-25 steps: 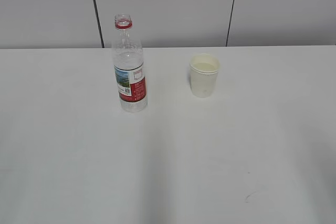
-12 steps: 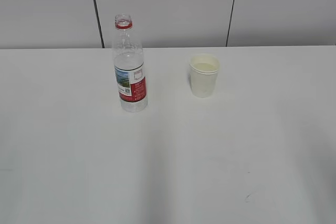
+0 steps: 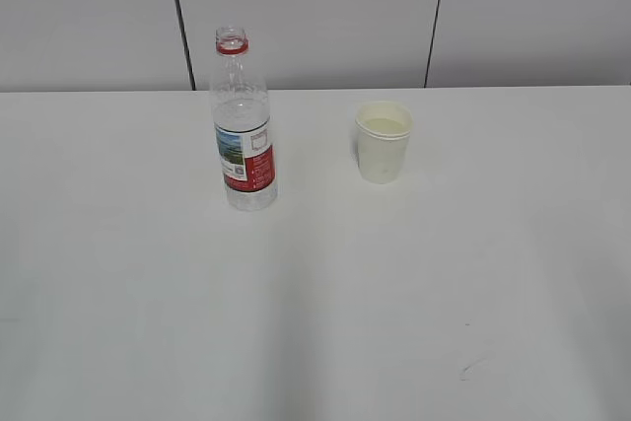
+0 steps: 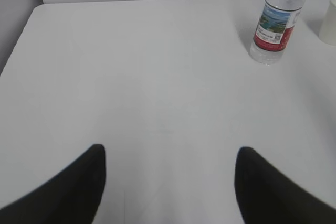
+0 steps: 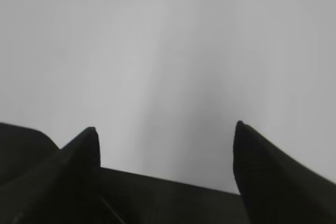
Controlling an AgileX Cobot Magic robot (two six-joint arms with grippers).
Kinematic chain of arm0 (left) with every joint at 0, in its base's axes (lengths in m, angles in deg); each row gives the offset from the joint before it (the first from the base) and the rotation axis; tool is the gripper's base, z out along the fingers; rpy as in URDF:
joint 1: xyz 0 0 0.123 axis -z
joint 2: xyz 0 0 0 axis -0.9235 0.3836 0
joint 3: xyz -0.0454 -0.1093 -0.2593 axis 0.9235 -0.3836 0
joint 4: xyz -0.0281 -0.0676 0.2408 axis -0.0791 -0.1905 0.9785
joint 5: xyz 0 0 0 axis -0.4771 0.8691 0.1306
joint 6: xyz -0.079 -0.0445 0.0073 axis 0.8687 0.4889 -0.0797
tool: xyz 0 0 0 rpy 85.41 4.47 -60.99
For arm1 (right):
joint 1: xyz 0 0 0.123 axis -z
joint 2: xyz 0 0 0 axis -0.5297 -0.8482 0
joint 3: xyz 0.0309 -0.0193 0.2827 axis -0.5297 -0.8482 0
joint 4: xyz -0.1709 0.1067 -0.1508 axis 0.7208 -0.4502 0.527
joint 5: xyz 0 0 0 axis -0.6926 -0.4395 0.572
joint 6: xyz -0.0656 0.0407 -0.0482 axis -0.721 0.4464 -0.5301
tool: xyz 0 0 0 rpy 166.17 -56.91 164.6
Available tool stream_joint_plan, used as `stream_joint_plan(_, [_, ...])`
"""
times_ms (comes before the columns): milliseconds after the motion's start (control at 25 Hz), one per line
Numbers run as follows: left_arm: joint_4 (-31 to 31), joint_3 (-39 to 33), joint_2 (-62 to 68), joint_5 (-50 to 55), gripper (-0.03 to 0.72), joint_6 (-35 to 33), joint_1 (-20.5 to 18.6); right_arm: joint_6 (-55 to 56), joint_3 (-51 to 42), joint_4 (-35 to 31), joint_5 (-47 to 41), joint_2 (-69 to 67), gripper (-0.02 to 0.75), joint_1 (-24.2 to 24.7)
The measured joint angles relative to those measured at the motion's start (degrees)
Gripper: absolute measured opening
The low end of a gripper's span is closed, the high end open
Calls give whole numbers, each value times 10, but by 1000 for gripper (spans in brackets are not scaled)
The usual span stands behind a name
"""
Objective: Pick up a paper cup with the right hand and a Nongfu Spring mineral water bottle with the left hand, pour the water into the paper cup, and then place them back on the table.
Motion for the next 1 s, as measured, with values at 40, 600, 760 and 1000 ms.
stream_joint_plan(40, [0,0,0,0,464,0,0,0,0,1,-3,24,582,0])
stream_joint_plan(600, [1,0,0,0,464,0,0,3,0,22,-11,189,582,-1])
stream_joint_plan(760, [1,0,0,0,464,0,0,28,0,38,-11,189,582,-1])
stream_joint_plan(1000, [1,0,0,0,464,0,0,38,0,42,-11,189,582,-1])
